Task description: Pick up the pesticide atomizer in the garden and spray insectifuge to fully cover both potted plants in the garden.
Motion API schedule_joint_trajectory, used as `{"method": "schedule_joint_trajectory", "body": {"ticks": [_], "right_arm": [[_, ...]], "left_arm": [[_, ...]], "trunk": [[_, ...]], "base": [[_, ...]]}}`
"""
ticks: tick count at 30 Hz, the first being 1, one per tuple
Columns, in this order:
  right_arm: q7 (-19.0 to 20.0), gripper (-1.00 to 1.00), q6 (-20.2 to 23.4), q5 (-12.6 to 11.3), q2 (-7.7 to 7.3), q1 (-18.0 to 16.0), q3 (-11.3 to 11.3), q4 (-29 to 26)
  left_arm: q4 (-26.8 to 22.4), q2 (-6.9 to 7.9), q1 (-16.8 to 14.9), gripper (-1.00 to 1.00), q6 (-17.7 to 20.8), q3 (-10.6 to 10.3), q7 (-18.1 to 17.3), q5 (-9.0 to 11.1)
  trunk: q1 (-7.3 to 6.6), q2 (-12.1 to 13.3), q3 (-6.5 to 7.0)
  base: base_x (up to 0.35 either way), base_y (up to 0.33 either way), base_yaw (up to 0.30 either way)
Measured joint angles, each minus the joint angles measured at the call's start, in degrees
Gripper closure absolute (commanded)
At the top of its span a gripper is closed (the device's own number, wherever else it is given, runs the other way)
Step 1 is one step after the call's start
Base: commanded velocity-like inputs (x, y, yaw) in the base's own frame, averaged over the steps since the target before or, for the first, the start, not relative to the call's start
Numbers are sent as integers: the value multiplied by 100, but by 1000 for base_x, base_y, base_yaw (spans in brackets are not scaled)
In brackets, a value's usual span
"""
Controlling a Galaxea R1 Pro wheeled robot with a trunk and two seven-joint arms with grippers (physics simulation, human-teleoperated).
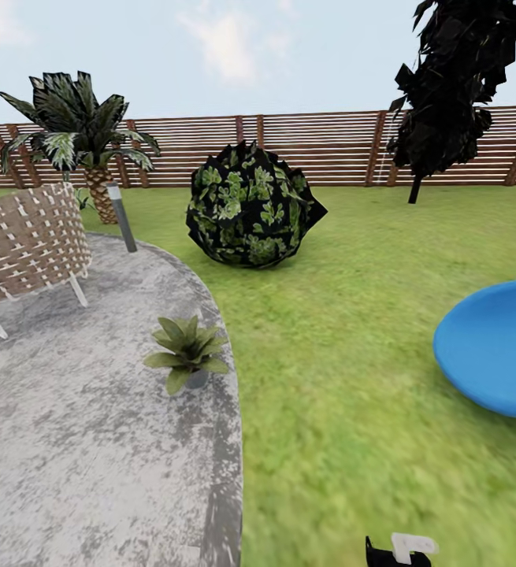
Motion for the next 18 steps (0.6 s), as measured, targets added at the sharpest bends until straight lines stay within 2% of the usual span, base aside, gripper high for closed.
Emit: {"method": "schedule_joint_trajectory", "body": {"ticks": [6, 18], "right_arm": [[-1, -100, 0, -1, 0, 0, -1, 0], [-1, -100, 0, -1, -1, 1, 0, -1]], "left_arm": [[1, 0, 0, 100, 0, 0, 0, 3], [1, 0, -1, 100, 0, 0, 0, 2]], "trunk": [[1, 0, 0], [2, 0, 0]], "base": [[149, 297, -38], [71, 301, -226]]}}
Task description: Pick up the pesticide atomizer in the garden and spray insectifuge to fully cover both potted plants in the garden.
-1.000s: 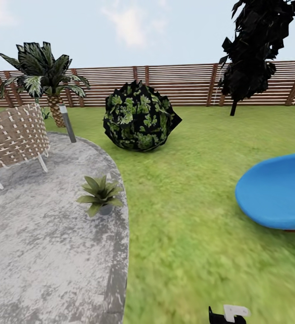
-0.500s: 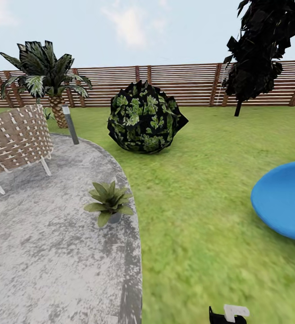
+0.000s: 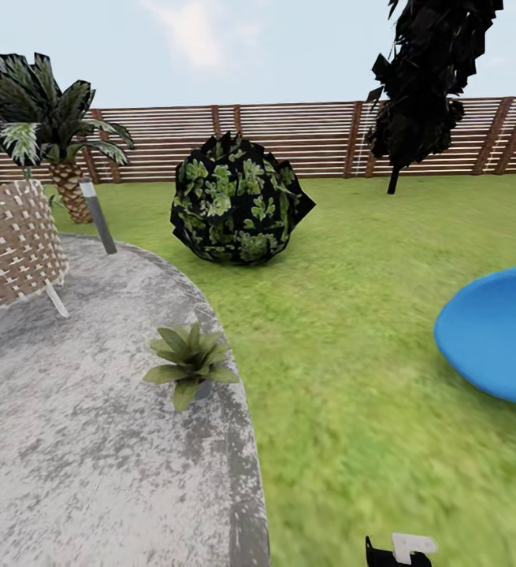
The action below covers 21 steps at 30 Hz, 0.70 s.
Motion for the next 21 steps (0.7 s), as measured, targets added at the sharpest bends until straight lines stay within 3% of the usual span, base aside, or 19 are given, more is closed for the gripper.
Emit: {"method": "schedule_joint_trajectory", "body": {"ticks": [21], "right_arm": [[3, -100, 0, 8, -17, -1, 1, 1]], "left_arm": [[-1, 4, 1, 100, 0, 1, 0, 1]], "trunk": [[-1, 0, 0]], "base": [[25, 305, -6]]}}
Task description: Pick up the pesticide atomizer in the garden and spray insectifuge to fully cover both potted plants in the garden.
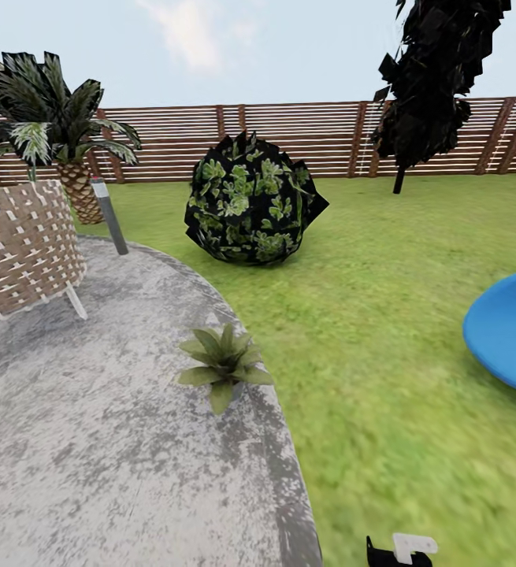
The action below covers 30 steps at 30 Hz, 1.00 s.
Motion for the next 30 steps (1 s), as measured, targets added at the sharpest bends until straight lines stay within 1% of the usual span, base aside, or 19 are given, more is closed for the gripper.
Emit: {"method": "schedule_joint_trajectory", "body": {"ticks": [9, 12, 18, 21, 22, 23, 24, 26, 27, 28, 29, 30], "right_arm": [[-2, -100, 0, -4, 0, 0, -1, 0], [-4, -100, -3, -7, 8, 0, 0, 0], [-5, -100, -3, -13, 8, 0, -5, -6], [-6, -100, -3, -15, 5, 0, -12, -31], [-1, -100, -3, -12, -4, 0, -14, -45], [1, -100, -3, -11, -24, -1, -16, -64], [27, -100, -3, -5, -46, -1, -13, -202], [140, -100, -4, 42, -60, -2, 12, -500], [296, -100, 1, 182, -71, -6, 91, -792], [423, -100, 2, 340, -82, -7, 167, -1026], [574, -100, 11, 703, -93, -10, 290, -1368], [634, -100, 19, 1010, -98, -9, 341, -1566]], "left_arm": [[0, -4, 0, 100, 0, -1, 0, 0], [-1, -4, 1, 100, 3, 3, 0, 0], [0, 18, 0, 100, 4, -8, -13, -35], [-40, 45, -11, 100, 37, -57, -56, -98], [-65, 62, -58, 100, 71, -82, -82, -155], [-87, 91, -71, 100, 83, -114, -141, -270], [-105, 172, -109, 100, 104, -213, -316, -590], [-124, 289, -235, 100, 116, -297, -555, -1006], [-140, 350, -376, 100, 117, -324, -791, -1329], [-147, 379, -464, 100, 117, -345, -963, -1539], [-158, 430, -601, 100, 118, -349, -1196, -1797], [-163, 472, -703, 100, 117, -361, -1329, -1964]], "trunk": [[0, 0, 0], [0, -1, 0], [2, 0, 20], [2, 0, 23], [2, 0, 24], [2, 0, 24], [1, 0, 24], [1, 0, 24], [1, 0, 25], [1, 0, 25], [1, 0, 25], [1, 0, 25]], "base": [[191, 300, 0], [54, 57, 0], [1, 1, -151], [0, 0, -29], [0, 0, -6], [0, 0, -3], [0, 0, -2], [0, 0, -1], [0, 0, 0], [0, 0, 0], [0, 0, 0], [0, 0, 0]]}}
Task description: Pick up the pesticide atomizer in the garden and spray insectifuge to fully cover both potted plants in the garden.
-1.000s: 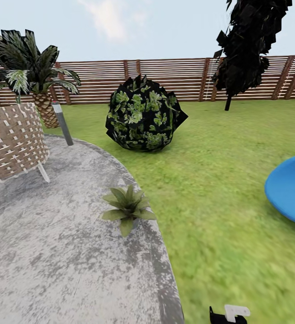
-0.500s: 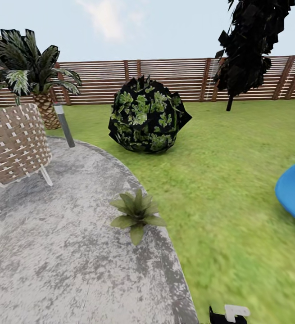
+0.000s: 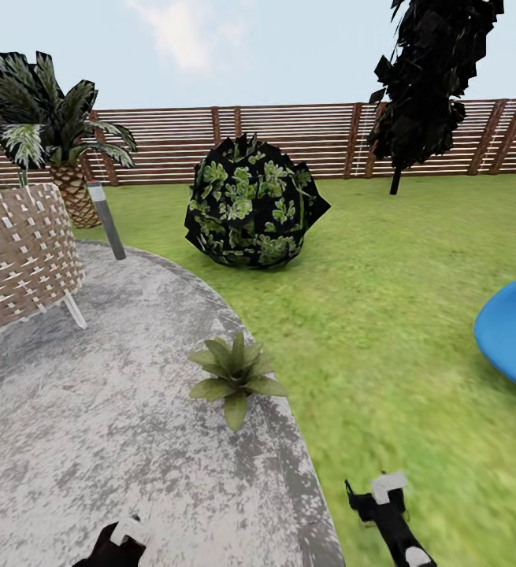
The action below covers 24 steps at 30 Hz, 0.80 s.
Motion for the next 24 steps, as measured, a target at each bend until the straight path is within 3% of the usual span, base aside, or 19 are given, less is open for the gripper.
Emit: {"method": "schedule_joint_trajectory", "body": {"ticks": [2, 3, 4, 7, 9, 13, 16, 22, 24], "right_arm": [[124, -100, 61, 1198, 1, 0, 81, -303], [229, -100, 112, 1614, 3, -2, 92, -331], [510, -100, 212, 2306, 21, -7, 102, -356], [1393, -100, 357, 3410, 56, -58, 92, -516], [1828, -100, 388, 3633, 118, -96, 92, -735], [2943, -100, 414, 3716, 325, -136, 94, -1252], [3657, -100, 424, 3715, 466, -156, 101, -1527], [3843, -100, 416, 3717, 529, -171, 100, -1620], [3891, -100, 419, 3718, 672, -175, 102, -1680]], "left_arm": [[-12, 65, -252, 100, 16, -197, -578, -780], [-16, 72, -354, 100, 35, -224, -780, -1056], [-21, 71, -513, 100, 68, -241, -1049, -1396], [-43, 46, -713, 100, 233, -309, -1667, -1955], [-203, 59, -779, 100, 365, -282, -2200, -2317], [-726, 77, -844, 100, 454, -346, -3172, -2752], [-833, 72, -852, 100, 522, -356, -3398, -3056], [-857, 48, -854, 100, 560, -350, -3444, -3192], [-855, 35, -854, 100, 561, -348, -3445, -3196]], "trunk": [[0, 0, 0], [0, 0, 0], [0, 0, 0], [0, 0, -1], [0, 0, 0], [0, 0, 0], [0, 0, -1], [0, 0, -1], [0, 0, -1]], "base": [[0, 0, 0], [0, 0, 0], [0, 0, 0], [0, 0, 0], [0, 0, 0], [0, 0, 0], [0, 0, 0], [0, 0, 0], [0, 0, 0]]}}
